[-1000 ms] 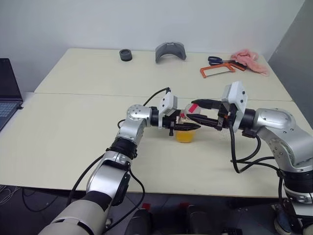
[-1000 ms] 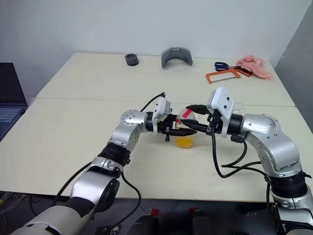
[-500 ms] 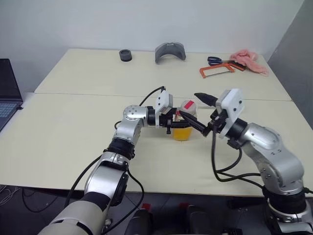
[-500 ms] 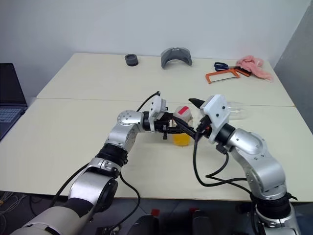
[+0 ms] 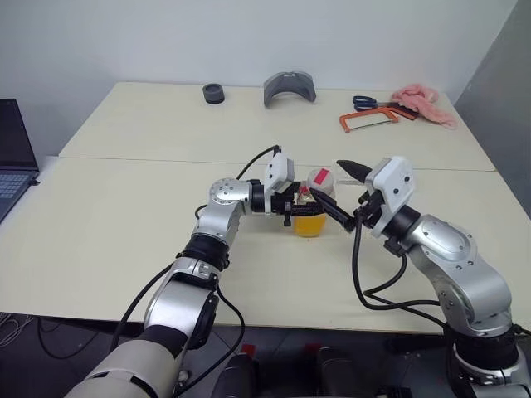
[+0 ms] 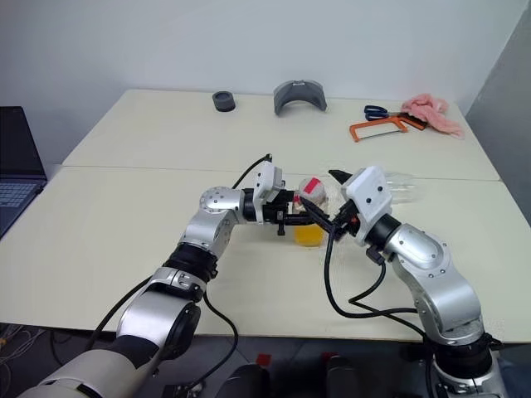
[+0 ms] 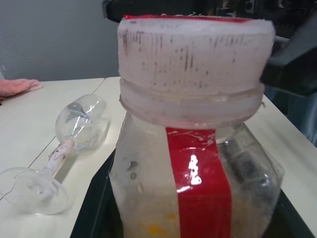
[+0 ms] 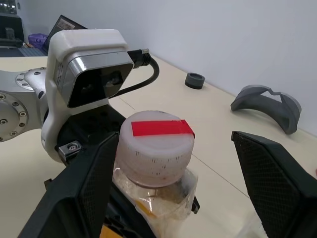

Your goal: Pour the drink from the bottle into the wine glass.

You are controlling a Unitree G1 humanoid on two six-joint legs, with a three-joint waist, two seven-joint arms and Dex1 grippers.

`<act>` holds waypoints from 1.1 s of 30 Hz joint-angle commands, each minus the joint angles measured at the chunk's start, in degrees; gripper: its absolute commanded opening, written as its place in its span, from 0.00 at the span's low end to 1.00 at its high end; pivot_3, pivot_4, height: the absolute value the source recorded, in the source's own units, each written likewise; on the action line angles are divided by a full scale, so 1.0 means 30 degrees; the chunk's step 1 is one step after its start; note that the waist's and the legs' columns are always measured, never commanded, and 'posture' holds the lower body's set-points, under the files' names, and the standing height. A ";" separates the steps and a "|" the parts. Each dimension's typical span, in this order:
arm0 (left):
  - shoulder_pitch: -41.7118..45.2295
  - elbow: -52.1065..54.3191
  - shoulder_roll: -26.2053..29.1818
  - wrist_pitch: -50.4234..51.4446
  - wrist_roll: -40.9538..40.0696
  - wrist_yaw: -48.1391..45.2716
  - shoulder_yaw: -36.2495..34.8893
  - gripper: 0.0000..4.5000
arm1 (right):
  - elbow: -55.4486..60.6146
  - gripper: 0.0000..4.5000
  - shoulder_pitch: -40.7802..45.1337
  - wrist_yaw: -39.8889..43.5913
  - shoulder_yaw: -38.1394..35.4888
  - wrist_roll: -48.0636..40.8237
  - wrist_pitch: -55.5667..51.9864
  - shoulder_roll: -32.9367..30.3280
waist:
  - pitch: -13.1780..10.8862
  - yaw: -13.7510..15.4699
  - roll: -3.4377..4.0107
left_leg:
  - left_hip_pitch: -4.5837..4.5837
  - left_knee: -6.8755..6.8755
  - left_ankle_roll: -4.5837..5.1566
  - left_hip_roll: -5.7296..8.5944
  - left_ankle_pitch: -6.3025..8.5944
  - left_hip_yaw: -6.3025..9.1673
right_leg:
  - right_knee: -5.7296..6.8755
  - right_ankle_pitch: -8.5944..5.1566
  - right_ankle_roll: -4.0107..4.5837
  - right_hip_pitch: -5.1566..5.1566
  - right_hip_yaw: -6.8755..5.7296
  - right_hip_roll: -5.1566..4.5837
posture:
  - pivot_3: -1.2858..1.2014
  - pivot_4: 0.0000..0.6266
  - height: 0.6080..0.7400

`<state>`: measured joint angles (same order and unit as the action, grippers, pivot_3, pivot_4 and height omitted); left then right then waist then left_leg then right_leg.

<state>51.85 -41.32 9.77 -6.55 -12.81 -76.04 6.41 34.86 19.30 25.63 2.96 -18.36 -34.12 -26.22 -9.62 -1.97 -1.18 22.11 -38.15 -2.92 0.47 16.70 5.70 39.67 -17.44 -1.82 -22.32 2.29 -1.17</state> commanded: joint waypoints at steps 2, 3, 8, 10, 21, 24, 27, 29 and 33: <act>0.0208 0.0406 0.0072 -0.0311 -0.0357 0.0009 -0.0348 0.37 | 0.0954 0.86 -0.0235 -0.0076 -0.1237 -0.0527 -0.0203 -0.0308 | 0.0000 0.0001 0.0000 | 0.0000 0.0000 0.0000 0.0000 0.0000 -0.0001 | 0.0001 0.0000 0.0000 0.0000 0.0000 0.0000 | 0.52 0.24 1.00; 0.0210 0.0402 0.0081 -0.0306 -0.0356 0.0032 -0.0348 0.37 | 0.1062 0.86 -0.0331 -0.0034 -0.1327 -0.0669 -0.0293 -0.0347 | 0.0000 0.0001 0.0000 | 0.0000 -0.0001 0.0000 0.0000 0.0000 -0.0001 | 0.0001 0.0000 0.0000 0.0000 0.0000 0.0000 | 0.52 0.24 1.00; 0.0222 0.0379 0.0103 -0.0277 -0.0373 0.0086 -0.0369 0.37 | 0.1578 0.86 -0.0703 0.0194 -0.1754 -0.1359 -0.0709 -0.0568 | 0.0000 0.0003 0.0000 | 0.0001 0.0000 0.0001 0.0000 0.0001 -0.0002 | 0.0000 0.0000 0.0000 0.0001 0.0001 0.0000 | 0.52 0.24 1.00; 0.0249 0.0353 0.0103 -0.0254 -0.0379 0.0106 -0.0379 0.37 | 0.1842 0.86 -0.0767 0.0347 -0.1843 -0.1766 -0.0952 -0.0679 | 0.0000 0.0003 0.0000 | 0.0001 0.0000 0.0001 0.0000 0.0001 -0.0003 | 0.0001 0.0000 0.0000 0.0001 0.0002 0.0000 | 0.52 0.24 1.00; 0.0202 0.0472 0.0079 -0.0152 -0.0384 0.0125 -0.0334 0.37 | 0.1150 0.86 0.1240 -0.0677 0.0831 -0.0317 -0.0791 0.0130 | 0.0000 -0.0013 -0.0001 | -0.0004 -0.0002 0.0000 0.0002 0.0000 0.0000 | 0.0005 0.0000 0.0000 0.0001 -0.0002 0.0009 | 0.52 0.24 1.00; 0.0169 0.0544 0.0051 -0.0136 -0.0386 0.0127 -0.0309 0.37 | 0.0243 0.86 0.1854 -0.0971 0.0712 0.0300 -0.0315 0.0428 | 0.0000 -0.0002 0.0000 | -0.0001 -0.0005 -0.0002 0.0001 -0.0001 0.0001 | 0.0002 0.0000 0.0000 0.0001 -0.0001 0.0003 | 0.52 0.24 1.00; 0.0147 0.0592 0.0050 -0.0138 -0.0386 0.0148 -0.0306 0.37 | -0.0126 0.86 0.1869 -0.0958 0.0348 0.0568 -0.0102 0.0356 | 0.0000 0.0008 0.0000 | -0.0001 -0.0001 -0.0004 -0.0002 -0.0003 0.0004 | 0.0001 0.0000 0.0000 0.0001 -0.0003 0.0001 | 0.52 0.24 1.00; 0.0137 0.0606 0.0059 -0.0134 -0.0386 0.0163 -0.0312 0.37 | -0.0153 0.86 0.1643 -0.0923 0.0138 0.0689 -0.0062 0.0230 | 0.0000 0.0009 0.0000 | -0.0001 0.0000 -0.0003 -0.0002 -0.0002 -0.0001 | 0.0001 0.0000 0.0000 -0.0002 0.0000 0.0001 | 0.52 0.24 1.00; 0.0087 0.0672 0.0083 -0.0097 -0.0396 0.0155 -0.0302 0.37 | 0.0077 0.86 0.1244 -0.0976 -0.0254 0.0640 -0.0170 0.0071 | 0.0000 0.0007 0.0000 | -0.0001 0.0000 -0.0002 -0.0002 -0.0001 0.0001 | 0.0001 0.0000 0.0000 -0.0001 -0.0001 0.0001 | 0.52 0.24 1.00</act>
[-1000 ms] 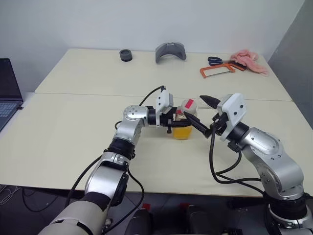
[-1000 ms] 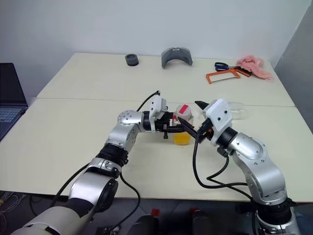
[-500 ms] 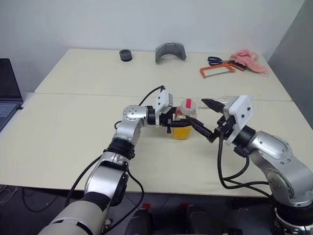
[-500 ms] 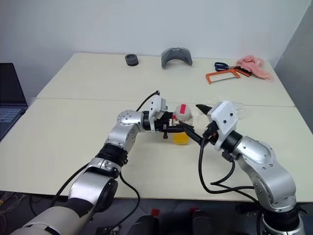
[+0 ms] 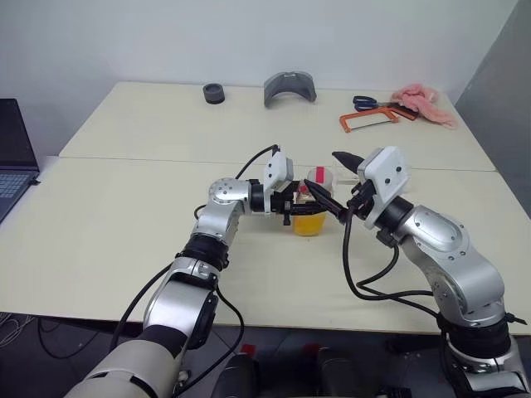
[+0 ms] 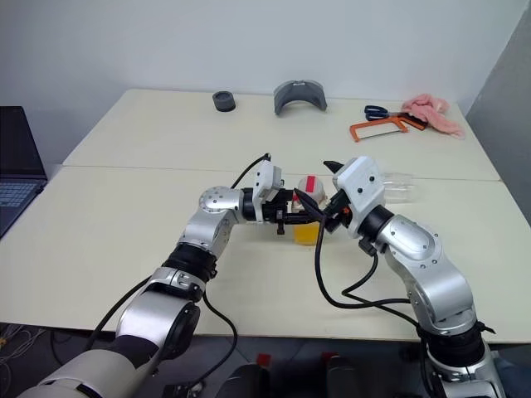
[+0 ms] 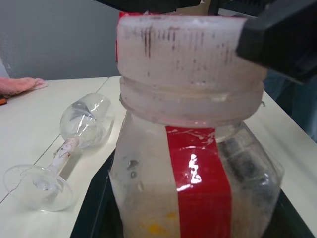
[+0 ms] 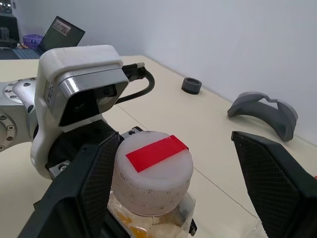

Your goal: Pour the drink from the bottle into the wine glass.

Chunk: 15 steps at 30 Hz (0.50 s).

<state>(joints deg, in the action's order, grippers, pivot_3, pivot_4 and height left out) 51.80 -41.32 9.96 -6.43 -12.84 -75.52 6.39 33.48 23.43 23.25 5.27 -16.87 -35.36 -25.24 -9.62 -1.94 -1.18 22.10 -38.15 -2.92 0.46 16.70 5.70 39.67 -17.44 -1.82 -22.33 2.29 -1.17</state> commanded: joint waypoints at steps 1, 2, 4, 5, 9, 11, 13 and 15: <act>0.0094 0.0674 0.0024 -0.0133 -0.0386 -0.0023 -0.0292 0.37 | 0.0617 0.86 -0.0213 -0.0180 -0.1122 0.0096 0.0203 -0.0288 | 0.0000 -0.0005 0.0000 | 0.0000 0.0001 0.0001 0.0002 0.0001 -0.0001 | 0.0000 0.0000 0.0000 0.0000 0.0002 0.0000 | 0.52 0.24 1.00; 0.0093 0.0662 0.0021 -0.0134 -0.0384 -0.0024 -0.0290 0.37 | 0.0694 0.86 -0.0294 -0.0188 -0.1244 0.0011 0.0141 -0.0292 | 0.0000 -0.0004 0.0000 | 0.0000 0.0001 0.0001 0.0002 0.0001 -0.0003 | -0.0001 0.0000 0.0000 0.0000 0.0002 0.0001 | 0.52 0.24 1.00; 0.0070 0.0685 0.0020 -0.0122 -0.0382 -0.0029 -0.0278 0.37 | 0.0882 0.86 -0.0463 -0.0147 -0.1457 -0.0127 0.0023 -0.0341 | 0.0000 -0.0003 0.0000 | 0.0001 0.0001 0.0001 0.0002 0.0001 0.0001 | 0.0000 0.0000 0.0000 0.0000 -0.0001 0.0001 | 0.52 0.24 1.00; 0.0060 0.0690 0.0021 -0.0123 -0.0380 -0.0033 -0.0273 0.37 | 0.1019 0.86 -0.0573 -0.0116 -0.1635 -0.0310 -0.0093 -0.0325 | 0.0000 -0.0004 0.0000 | 0.0000 0.0002 0.0002 0.0002 0.0001 -0.0001 | 0.0000 0.0000 0.0000 0.0000 0.0001 0.0001 | 0.52 0.24 1.00; 0.0052 0.0672 0.0024 -0.0138 -0.0367 -0.0036 -0.0269 0.37 | 0.1388 0.86 -0.0840 0.0053 -0.1974 -0.0785 -0.0384 -0.0460 | 0.0000 -0.0008 0.0000 | 0.0000 0.0002 0.0002 0.0002 0.0001 -0.0002 | 0.0000 0.0000 0.0000 0.0000 0.0001 0.0001 | 0.52 0.24 1.00; 0.0057 0.0655 0.0025 -0.0145 -0.0359 -0.0032 -0.0269 0.37 | 0.1495 0.86 -0.0903 0.0119 -0.2008 -0.0999 -0.0471 -0.0544 | 0.0000 -0.0008 0.0000 | -0.0001 0.0001 0.0001 0.0002 0.0001 -0.0002 | 0.0001 0.0000 0.0000 0.0001 0.0001 0.0003 | 0.52 0.24 1.00; 0.0059 0.0631 0.0032 -0.0161 -0.0351 -0.0028 -0.0272 0.37 | 0.1596 0.86 -0.0968 0.0187 -0.1993 -0.1173 -0.0562 -0.0604 | 0.0000 -0.0007 0.0000 | 0.0000 0.0001 0.0002 0.0002 0.0001 -0.0002 | 0.0001 0.0000 0.0000 0.0001 0.0001 0.0003 | 0.52 0.24 1.00; 0.0064 0.0610 0.0038 -0.0176 -0.0343 -0.0023 -0.0275 0.37 | 0.1661 0.86 -0.1021 0.0235 -0.1980 -0.1289 -0.0606 -0.0657 | 0.0000 -0.0007 0.0000 | 0.0000 0.0001 0.0002 0.0003 0.0001 -0.0002 | 0.0000 0.0000 0.0000 0.0001 0.0002 0.0002 | 0.52 0.24 1.00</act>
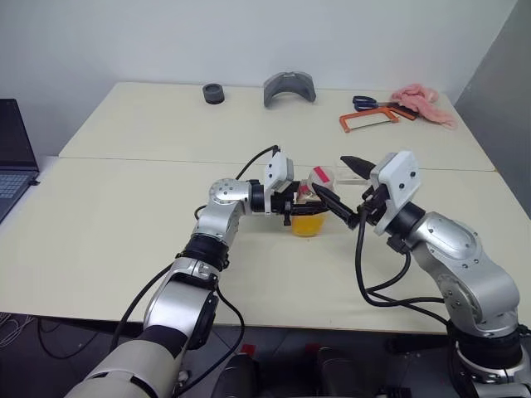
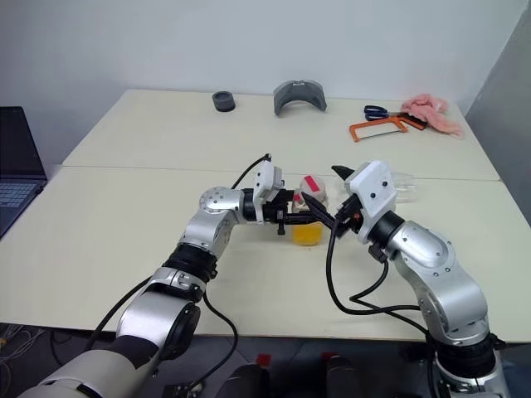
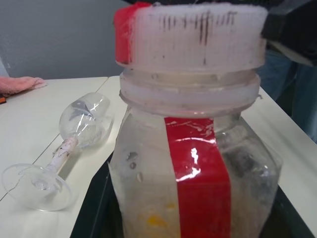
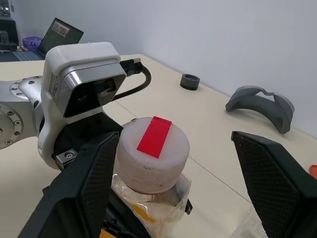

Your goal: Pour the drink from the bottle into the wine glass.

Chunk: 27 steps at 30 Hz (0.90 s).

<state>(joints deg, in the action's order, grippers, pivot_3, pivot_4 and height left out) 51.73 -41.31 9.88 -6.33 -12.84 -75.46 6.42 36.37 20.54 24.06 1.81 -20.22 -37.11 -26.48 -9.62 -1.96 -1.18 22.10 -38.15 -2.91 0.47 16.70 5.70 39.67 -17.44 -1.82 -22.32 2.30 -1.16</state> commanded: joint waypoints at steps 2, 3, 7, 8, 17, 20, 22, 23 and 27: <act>0.0098 0.0581 0.0074 -0.0223 -0.0333 -0.0026 -0.0290 0.37 | 0.0803 0.86 -0.0202 0.0093 -0.0838 -0.0281 -0.0090 -0.0391 | 0.0000 0.0001 0.0000 | 0.0000 0.0000 0.0000 0.0000 0.0000 0.0000 | 0.0000 0.0000 0.0000 0.0000 -0.0001 0.0000 | 0.52 0.24 1.00; 0.0104 0.0576 0.0075 -0.0221 -0.0331 -0.0018 -0.0292 0.37 | 0.0875 0.86 -0.0289 0.0153 -0.0908 -0.0374 -0.0146 -0.0440 | 0.0000 0.0001 0.0000 | 0.0000 0.0000 0.0000 0.0000 0.0000 0.0001 | 0.0000 0.0000 0.0000 0.0000 -0.0002 0.0000 | 0.52 0.24 1.00; 0.0107 0.0564 0.0071 -0.0232 -0.0335 0.0013 -0.0307 0.37 | 0.1441 0.86 -0.0589 0.0550 -0.1100 -0.1162 -0.0534 -0.0693 | 0.0000 0.0001 0.0000 | 0.0001 0.0000 0.0001 0.0000 0.0000 0.0000 | 0.0001 0.0000 0.0000 0.0001 0.0000 0.0000 | 0.52 0.24 1.00; 0.0103 0.0560 0.0070 -0.0242 -0.0336 0.0021 -0.0314 0.37 | 0.1662 0.86 -0.0639 0.0657 -0.1130 -0.1496 -0.0720 -0.0717 | 0.0000 -0.0001 0.0000 | 0.0000 0.0000 0.0001 0.0000 0.0000 -0.0002 | 0.0001 0.0000 0.0000 0.0001 0.0000 0.0000 | 0.52 0.24 1.00; 0.0041 0.0579 -0.0026 -0.0206 -0.0413 0.0052 -0.0350 0.37 | 0.1465 0.86 0.1028 -0.0344 0.0259 -0.1202 -0.0930 0.0087 | 0.0000 -0.0053 0.0000 | -0.0006 -0.0001 0.0002 0.0000 0.0001 -0.0006 | 0.0004 0.0000 0.0000 0.0001 0.0003 0.0004 | 0.52 0.24 1.00; 0.0028 0.0578 -0.0062 -0.0230 -0.0397 0.0044 -0.0337 0.37 | 0.0700 0.86 0.1629 -0.0696 0.0936 -0.0161 -0.0479 0.0277 | 0.0000 -0.0032 0.0000 | -0.0007 -0.0001 0.0000 -0.0001 -0.0001 0.0005 | 0.0009 0.0000 0.0000 0.0000 -0.0004 0.0009 | 0.52 0.24 1.00; 0.0018 0.0588 -0.0082 -0.0251 -0.0392 0.0043 -0.0325 0.37 | 0.0151 0.86 0.1853 -0.0761 0.1305 0.0554 -0.0132 0.0203 | 0.0000 -0.0020 0.0000 | -0.0005 -0.0002 -0.0001 0.0000 -0.0001 0.0002 | 0.0007 0.0000 0.0000 0.0001 -0.0001 0.0002 | 0.52 0.24 1.00; 0.0023 0.0581 -0.0090 -0.0262 -0.0391 0.0053 -0.0326 0.37 | -0.0063 0.86 0.1901 -0.0713 0.1417 0.0835 0.0046 0.0125 | 0.0000 -0.0018 0.0000 | -0.0004 -0.0002 -0.0001 0.0001 -0.0001 0.0000 | 0.0006 0.0000 0.0000 0.0001 0.0001 -0.0003 | 0.52 0.24 1.00; 0.0030 0.0578 -0.0093 -0.0290 -0.0374 0.0081 -0.0328 0.37 | -0.0191 0.86 0.1752 -0.0250 0.1458 0.1173 0.0291 -0.0074 | 0.0000 -0.0003 0.0000 | -0.0002 -0.0002 -0.0001 0.0000 -0.0001 -0.0001 | 0.0004 0.0000 0.0000 0.0000 0.0001 -0.0005 | 0.52 0.24 1.00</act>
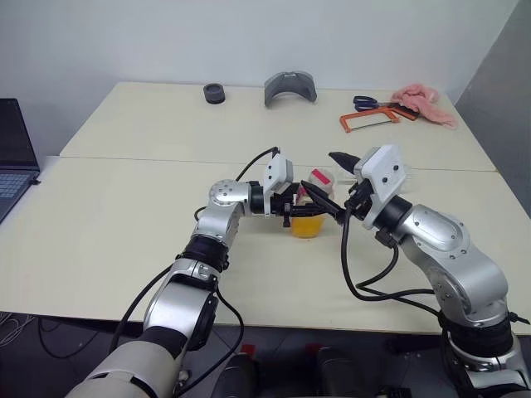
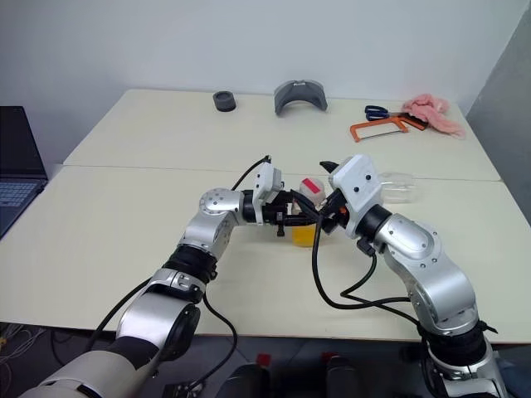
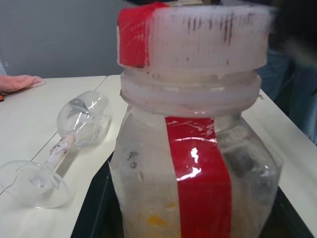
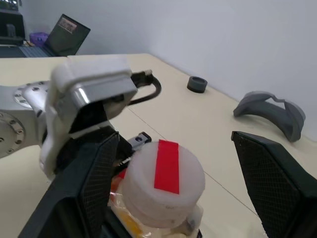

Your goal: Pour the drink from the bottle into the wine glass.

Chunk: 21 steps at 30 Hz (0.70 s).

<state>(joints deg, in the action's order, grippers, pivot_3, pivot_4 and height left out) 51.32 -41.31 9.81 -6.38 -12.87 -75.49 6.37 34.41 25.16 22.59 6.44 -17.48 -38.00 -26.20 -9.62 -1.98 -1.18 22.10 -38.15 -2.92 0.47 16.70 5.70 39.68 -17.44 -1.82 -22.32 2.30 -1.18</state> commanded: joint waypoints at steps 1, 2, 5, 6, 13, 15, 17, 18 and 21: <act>0.0166 0.0584 -0.0071 -0.0272 -0.0363 0.0097 -0.0310 0.37 | 0.0451 0.86 0.0179 0.0218 -0.0119 0.0337 0.0606 -0.0141 | 0.0000 0.0008 0.0000 | 0.0000 0.0000 0.0000 -0.0001 0.0000 0.0001 | 0.0000 0.0000 0.0000 0.0000 -0.0001 0.0000 | 0.52 0.24 1.00; 0.0164 0.0589 -0.0073 -0.0274 -0.0363 0.0101 -0.0309 0.37 | 0.0434 0.86 0.0157 0.0187 -0.0166 0.0399 0.0625 -0.0101 | 0.0000 0.0003 0.0000 | 0.0000 0.0000 0.0000 -0.0001 0.0000 0.0002 | -0.0001 0.0000 0.0000 0.0000 -0.0001 0.0000 | 0.52 0.24 1.00; 0.0159 0.0581 -0.0074 -0.0280 -0.0368 0.0086 -0.0310 0.37 | 0.0370 0.86 0.0097 0.0039 -0.0513 0.0425 0.0630 0.0030 | 0.0000 -0.0002 0.0000 | -0.0001 0.0001 0.0000 -0.0001 0.0000 0.0001 | 0.0000 0.0000 0.0000 0.0000 0.0000 0.0003 | 0.52 0.24 1.00; 0.0160 0.0568 -0.0070 -0.0288 -0.0370 0.0080 -0.0315 0.37 | 0.0379 0.86 0.0056 0.0037 -0.0615 0.0407 0.0606 0.0029 | 0.0000 -0.0002 0.0000 | -0.0001 0.0001 0.0001 -0.0002 0.0001 0.0002 | 0.0001 0.0000 0.0000 0.0000 -0.0001 0.0002 | 0.52 0.24 1.00; 0.0150 0.0557 -0.0033 -0.0306 -0.0364 0.0076 -0.0322 0.37 | 0.0769 0.86 -0.0682 0.0181 -0.1204 0.0274 0.0353 -0.0338 | 0.0000 0.0003 0.0000 | 0.0000 0.0001 0.0001 -0.0001 0.0001 0.0002 | 0.0001 0.0000 0.0000 0.0001 -0.0002 0.0002 | 0.52 0.24 1.00; 0.0161 0.0547 -0.0024 -0.0299 -0.0360 0.0074 -0.0321 0.37 | 0.0899 0.86 -0.0885 0.0218 -0.1382 0.0213 0.0276 -0.0446 | 0.0000 0.0003 0.0000 | 0.0000 0.0000 0.0002 -0.0001 0.0001 -0.0002 | 0.0001 0.0000 0.0000 0.0000 0.0002 0.0001 | 0.52 0.24 1.00; 0.0164 0.0545 -0.0022 -0.0300 -0.0362 0.0070 -0.0320 0.37 | 0.0979 0.86 -0.0983 0.0221 -0.1514 0.0150 0.0218 -0.0481 | 0.0000 0.0002 0.0000 | 0.0000 0.0001 0.0002 0.0000 0.0001 0.0000 | 0.0001 0.0000 0.0000 0.0000 0.0000 0.0002 | 0.52 0.24 1.00; 0.0165 0.0543 -0.0023 -0.0303 -0.0361 0.0070 -0.0319 0.37 | 0.1024 0.86 -0.1022 0.0223 -0.1595 0.0091 0.0180 -0.0480 | 0.0000 0.0001 -0.0001 | -0.0001 0.0001 0.0002 0.0000 0.0001 0.0000 | 0.0001 0.0000 0.0000 0.0001 0.0000 0.0003 | 0.52 0.24 1.00; 0.0176 0.0511 -0.0028 -0.0330 -0.0349 0.0071 -0.0317 0.37 | 0.1167 0.86 -0.1090 0.0209 -0.1888 -0.0145 0.0051 -0.0410 | 0.0000 0.0001 -0.0001 | -0.0001 0.0001 0.0002 0.0000 0.0001 -0.0003 | 0.0001 0.0000 0.0000 0.0001 0.0002 0.0003 | 0.52 0.24 1.00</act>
<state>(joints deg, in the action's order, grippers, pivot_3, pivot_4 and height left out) 51.32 -41.32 9.72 -6.42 -12.86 -75.33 6.41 36.07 21.72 23.70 3.93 -17.60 -37.97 -26.97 -9.62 -1.98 -1.18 22.10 -38.15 -2.91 0.47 16.70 5.69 39.69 -17.44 -1.82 -22.32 2.30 -1.17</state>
